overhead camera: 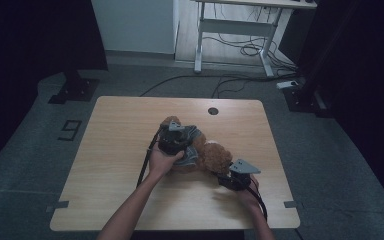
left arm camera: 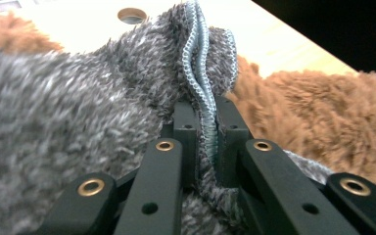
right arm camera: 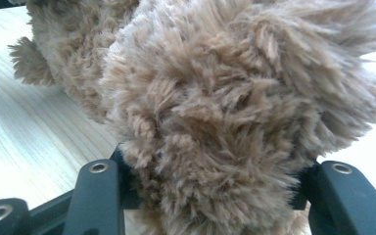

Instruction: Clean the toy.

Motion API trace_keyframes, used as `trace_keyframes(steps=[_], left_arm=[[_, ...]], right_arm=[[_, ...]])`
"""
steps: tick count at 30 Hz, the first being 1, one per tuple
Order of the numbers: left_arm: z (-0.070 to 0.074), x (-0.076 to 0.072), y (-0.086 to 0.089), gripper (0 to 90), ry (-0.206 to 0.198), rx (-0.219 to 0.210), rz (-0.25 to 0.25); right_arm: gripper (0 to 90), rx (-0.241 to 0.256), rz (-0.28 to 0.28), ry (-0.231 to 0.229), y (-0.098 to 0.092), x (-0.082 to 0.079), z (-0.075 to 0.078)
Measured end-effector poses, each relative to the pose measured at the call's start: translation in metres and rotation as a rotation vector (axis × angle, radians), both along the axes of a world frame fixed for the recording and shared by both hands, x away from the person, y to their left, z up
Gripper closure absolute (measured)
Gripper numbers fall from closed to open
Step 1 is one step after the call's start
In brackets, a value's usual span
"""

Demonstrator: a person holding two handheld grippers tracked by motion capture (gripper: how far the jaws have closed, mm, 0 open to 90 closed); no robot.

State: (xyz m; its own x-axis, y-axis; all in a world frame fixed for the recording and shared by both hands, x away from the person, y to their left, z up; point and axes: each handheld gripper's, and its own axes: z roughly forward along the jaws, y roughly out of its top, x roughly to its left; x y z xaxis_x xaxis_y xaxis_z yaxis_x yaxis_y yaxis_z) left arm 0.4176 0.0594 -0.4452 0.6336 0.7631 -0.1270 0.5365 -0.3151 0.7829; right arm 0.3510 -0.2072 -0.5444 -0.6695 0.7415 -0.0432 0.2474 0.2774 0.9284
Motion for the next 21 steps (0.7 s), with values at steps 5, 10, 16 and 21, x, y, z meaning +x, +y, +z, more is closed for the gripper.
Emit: trace_keyframes(steps=[5, 10, 16, 21], left_arm=[[0.003, 0.001, 0.01, 81.7, -0.033, 0.043, 0.043], [0.0, 0.009, 0.03, 81.7, -0.018, 0.056, 0.099], [-0.003, 0.01, 0.044, 81.7, -0.026, 0.076, 0.119], [0.009, 0.005, 0.059, 81.9, -0.045, 0.098, 0.142]], right_arm=[[44.3, 0.001, 0.007, -0.003, -0.002, -0.001, 0.0], [44.4, 0.011, 0.012, -0.004, -0.003, -0.001, -0.001], [44.4, 0.015, 0.015, -0.01, -0.003, -0.001, -0.002], [44.4, 0.029, 0.016, -0.003, -0.005, -0.001, -0.002]])
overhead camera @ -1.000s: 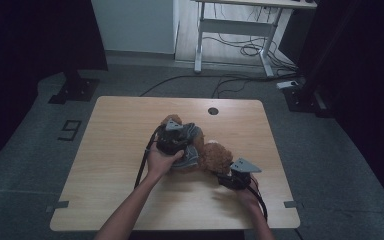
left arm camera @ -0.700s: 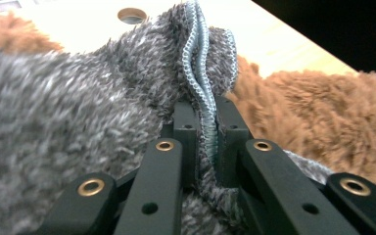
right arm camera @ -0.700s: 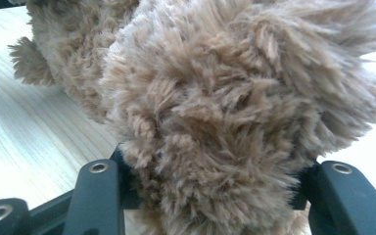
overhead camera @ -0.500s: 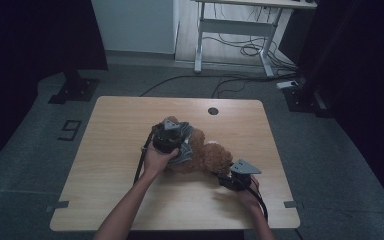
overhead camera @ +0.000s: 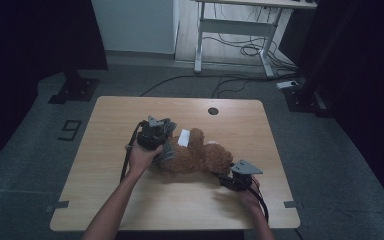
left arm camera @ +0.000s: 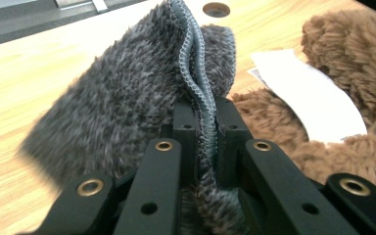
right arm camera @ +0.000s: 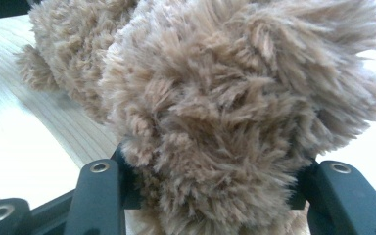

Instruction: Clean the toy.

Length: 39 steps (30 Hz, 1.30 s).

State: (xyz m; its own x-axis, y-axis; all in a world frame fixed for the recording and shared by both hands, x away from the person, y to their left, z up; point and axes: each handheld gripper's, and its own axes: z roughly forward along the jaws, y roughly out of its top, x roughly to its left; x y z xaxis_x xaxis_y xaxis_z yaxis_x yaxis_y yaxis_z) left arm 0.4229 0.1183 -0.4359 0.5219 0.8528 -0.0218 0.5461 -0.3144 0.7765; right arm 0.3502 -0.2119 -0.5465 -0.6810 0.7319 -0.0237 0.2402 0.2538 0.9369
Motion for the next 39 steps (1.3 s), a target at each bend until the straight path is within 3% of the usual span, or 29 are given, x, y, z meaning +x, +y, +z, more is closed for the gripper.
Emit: trace_keyframes(steps=[4, 7, 8, 11, 14, 15, 16, 18, 19, 20, 21, 23, 27, 28, 34, 39], left_arm=[[0.012, -0.009, -0.003, 82.0, -0.027, -0.045, -0.033], [0.027, -0.02, -0.025, 82.0, -0.061, -0.072, -0.109], [0.027, -0.02, -0.025, 82.0, -0.061, -0.072, -0.109], [0.034, -0.027, -0.052, 81.9, -0.076, -0.073, -0.174], [0.031, -0.024, -0.067, 81.7, -0.055, -0.075, -0.197], [0.023, -0.019, -0.078, 81.7, -0.02, -0.061, -0.201], [0.023, -0.019, -0.078, 81.7, -0.02, -0.061, -0.201], [0.005, -0.01, -0.082, 81.8, 0.014, -0.017, -0.178], [0.005, -0.01, -0.082, 81.8, 0.014, -0.017, -0.178], [0.0, -0.007, -0.08, 81.8, 0.021, -0.016, -0.169], [-0.005, -0.003, -0.07, 81.9, 0.043, -0.057, -0.154], [-0.006, -0.002, -0.066, 81.9, 0.046, -0.064, -0.145], [-0.002, -0.002, -0.052, 81.9, 0.022, -0.024, -0.102], [-0.001, -0.001, -0.041, 81.9, 0.02, -0.013, -0.078], [-0.007, 0.001, -0.017, 81.9, 0.032, -0.023, -0.033], [-0.012, 0.001, 0.011, 82.0, 0.029, 0.018, 0.031]], right_arm=[[44.4, 0.013, 0.001, 0.008, -0.002, 0.001, 0.0], [44.4, 0.025, 0.003, 0.014, -0.003, 0.002, 0.0], [44.4, 0.024, 0.002, 0.013, -0.003, 0.002, 0.0], [44.3, 0.027, 0.004, 0.013, -0.003, 0.002, 0.0], [44.3, 0.026, 0.005, 0.013, -0.003, 0.002, 0.0], [44.3, 0.026, 0.005, 0.013, -0.003, 0.002, 0.0], [44.3, 0.026, 0.005, 0.013, -0.003, 0.002, 0.0], [44.3, 0.025, 0.007, 0.014, -0.004, 0.003, 0.0], [44.3, 0.025, 0.007, 0.014, -0.004, 0.003, 0.0], [44.2, 0.026, 0.009, 0.017, -0.004, 0.003, 0.0], [44.3, 0.026, 0.011, 0.016, -0.004, 0.003, 0.0], [44.2, 0.027, 0.012, 0.017, -0.003, 0.003, 0.0], [44.2, 0.031, 0.014, 0.018, -0.003, 0.004, 0.0], [44.2, 0.029, 0.013, 0.02, -0.003, 0.003, 0.0], [44.2, 0.036, 0.013, 0.021, -0.003, 0.004, 0.0], [44.0, 0.042, 0.012, 0.025, -0.003, 0.004, 0.0]])
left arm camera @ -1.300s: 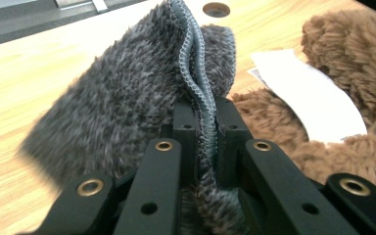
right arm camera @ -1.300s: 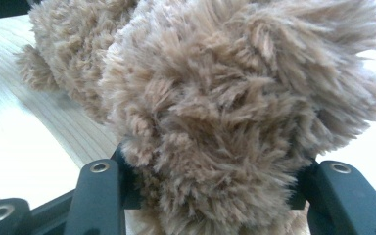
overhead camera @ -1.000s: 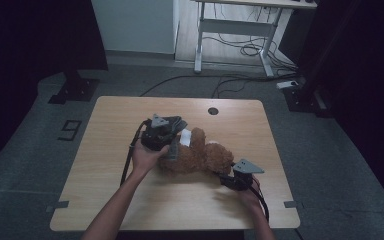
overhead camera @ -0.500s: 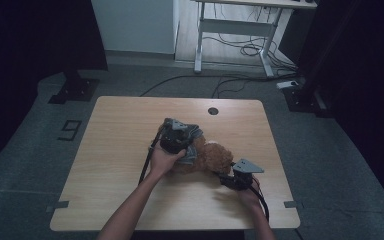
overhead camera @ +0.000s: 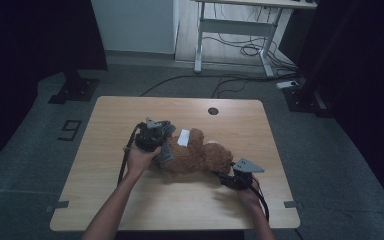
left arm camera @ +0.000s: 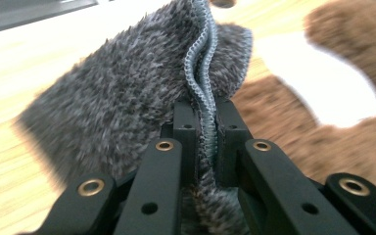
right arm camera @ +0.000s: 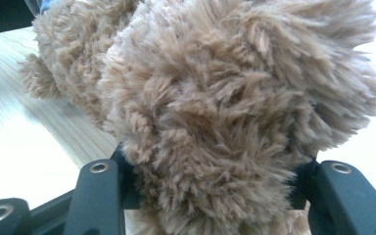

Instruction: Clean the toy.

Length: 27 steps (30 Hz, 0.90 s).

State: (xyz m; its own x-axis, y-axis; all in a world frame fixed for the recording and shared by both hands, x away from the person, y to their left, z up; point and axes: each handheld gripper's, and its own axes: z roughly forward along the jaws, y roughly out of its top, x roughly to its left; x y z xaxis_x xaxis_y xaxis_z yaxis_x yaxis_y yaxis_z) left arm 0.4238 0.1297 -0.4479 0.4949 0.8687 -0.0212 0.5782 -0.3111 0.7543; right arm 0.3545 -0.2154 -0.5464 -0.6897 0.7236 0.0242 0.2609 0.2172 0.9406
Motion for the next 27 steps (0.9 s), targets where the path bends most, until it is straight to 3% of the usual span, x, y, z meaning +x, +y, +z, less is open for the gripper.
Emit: trace_keyframes(steps=[2, 5, 9, 10, 13, 15, 18, 20, 21, 22, 25, 27], left_arm=[[-0.001, -0.001, 0.008, 82.1, 0.007, -0.004, 0.017], [0.005, -0.009, 0.016, 82.1, 0.008, -0.062, 0.005], [0.016, -0.02, 0.01, 82.1, -0.021, -0.103, -0.035], [0.025, -0.027, 0.0, 82.1, -0.039, -0.144, -0.08], [0.032, -0.033, -0.012, 82.1, -0.056, -0.158, -0.119], [0.041, -0.038, -0.026, 82.1, -0.075, -0.165, -0.163], [0.056, -0.045, -0.063, 82.1, -0.093, -0.193, -0.256], [0.058, -0.046, -0.072, 82.1, -0.09, -0.192, -0.274], [0.059, -0.048, -0.099, 82.1, -0.094, -0.172, -0.316], [0.059, -0.048, -0.099, 82.1, -0.094, -0.172, -0.316], [0.05, -0.041, -0.142, 82.0, -0.058, -0.125, -0.359], [0.038, -0.034, -0.163, 82.0, -0.037, -0.067, -0.361]], right_arm=[[43.9, 0.004, -0.001, 0.002, 0.0, 0.0, 0.0], [43.7, 0.004, 0.001, 0.007, -0.002, 0.001, 0.0], [43.6, 0.006, 0.001, 0.008, -0.002, 0.001, 0.0], [43.6, 0.009, -0.001, 0.01, -0.002, 0.001, 0.0], [43.6, 0.011, -0.003, 0.01, -0.002, 0.001, 0.0], [43.5, 0.011, -0.006, 0.01, -0.002, 0.001, 0.0], [43.5, 0.015, -0.005, 0.014, -0.002, 0.001, 0.0], [43.4, 0.013, -0.004, 0.014, -0.002, 0.001, 0.0], [43.4, 0.011, -0.005, 0.011, -0.002, 0.001, 0.0], [43.4, 0.011, -0.006, 0.011, -0.002, 0.001, 0.0], [43.4, 0.006, -0.008, 0.008, -0.002, 0.0, 0.0], [43.3, 0.011, -0.012, 0.009, -0.001, 0.0, 0.0]])
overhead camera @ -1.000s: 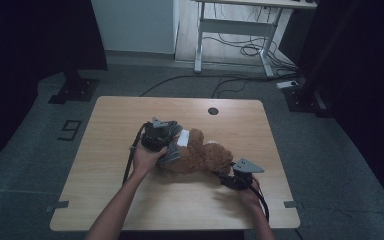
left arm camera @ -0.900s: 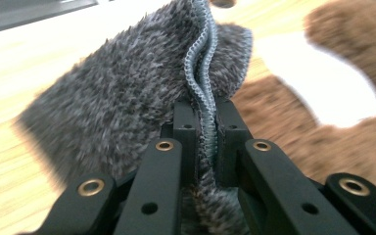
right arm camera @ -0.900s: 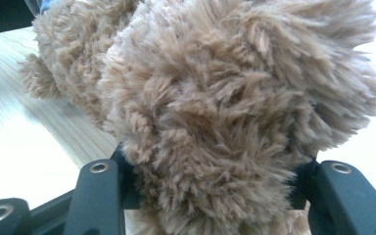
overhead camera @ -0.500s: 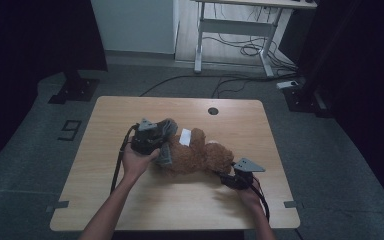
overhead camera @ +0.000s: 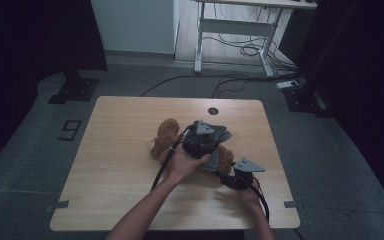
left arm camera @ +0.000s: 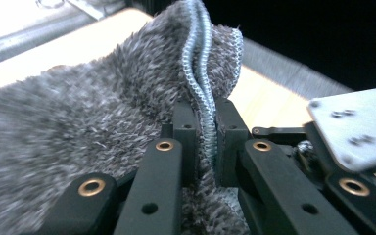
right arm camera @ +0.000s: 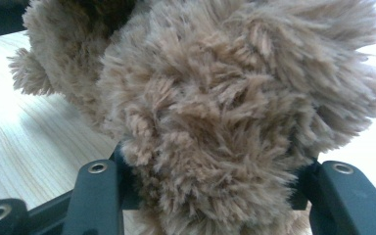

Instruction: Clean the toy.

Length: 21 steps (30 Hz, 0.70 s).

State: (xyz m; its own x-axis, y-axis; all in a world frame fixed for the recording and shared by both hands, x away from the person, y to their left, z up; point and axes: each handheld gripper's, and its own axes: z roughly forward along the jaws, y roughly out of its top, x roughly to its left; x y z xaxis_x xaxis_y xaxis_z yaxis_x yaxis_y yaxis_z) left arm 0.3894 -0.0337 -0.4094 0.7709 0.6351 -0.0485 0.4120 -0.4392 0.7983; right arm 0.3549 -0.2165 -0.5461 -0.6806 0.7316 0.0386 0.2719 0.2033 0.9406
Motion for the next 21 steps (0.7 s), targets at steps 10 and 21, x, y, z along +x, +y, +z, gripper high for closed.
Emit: trace_keyframes(steps=[10, 21], left_arm=[[-0.034, 0.027, 0.014, 82.1, 0.019, 0.143, 0.109], [-0.024, 0.018, 0.068, 82.0, 0.03, 0.017, 0.147]], right_arm=[[43.4, 0.004, -0.005, 0.012, 0.0, 0.001, -0.001], [43.5, 0.001, 0.007, 0.004, 0.004, 0.001, -0.001]])
